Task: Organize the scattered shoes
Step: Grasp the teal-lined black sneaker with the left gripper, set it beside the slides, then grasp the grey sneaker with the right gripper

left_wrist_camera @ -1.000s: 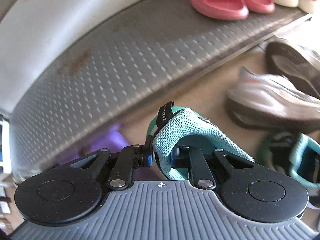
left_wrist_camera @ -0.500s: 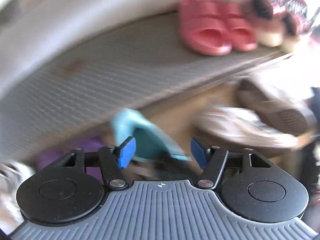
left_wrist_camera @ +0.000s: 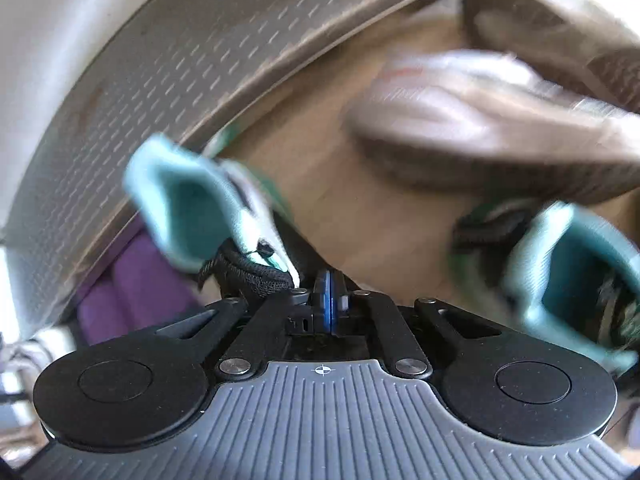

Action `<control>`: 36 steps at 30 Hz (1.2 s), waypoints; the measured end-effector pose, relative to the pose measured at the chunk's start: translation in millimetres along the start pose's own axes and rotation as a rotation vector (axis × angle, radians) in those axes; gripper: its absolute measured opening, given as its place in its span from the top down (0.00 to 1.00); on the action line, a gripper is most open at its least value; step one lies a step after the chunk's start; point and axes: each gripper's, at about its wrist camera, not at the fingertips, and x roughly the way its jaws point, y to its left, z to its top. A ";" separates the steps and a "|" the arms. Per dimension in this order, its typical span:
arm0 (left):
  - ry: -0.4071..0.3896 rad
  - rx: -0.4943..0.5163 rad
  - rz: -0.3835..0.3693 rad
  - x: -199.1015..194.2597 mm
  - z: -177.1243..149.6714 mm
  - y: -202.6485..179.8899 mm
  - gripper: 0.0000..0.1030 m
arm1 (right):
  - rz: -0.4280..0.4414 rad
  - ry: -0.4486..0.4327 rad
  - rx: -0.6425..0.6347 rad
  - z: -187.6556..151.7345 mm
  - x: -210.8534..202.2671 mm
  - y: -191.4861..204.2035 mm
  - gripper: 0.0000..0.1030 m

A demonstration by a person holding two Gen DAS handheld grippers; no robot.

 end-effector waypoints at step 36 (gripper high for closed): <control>0.020 -0.194 -0.206 -165.2 -86.3 128.2 0.07 | -0.565 0.412 -0.889 -83.7 228.9 -28.0 0.07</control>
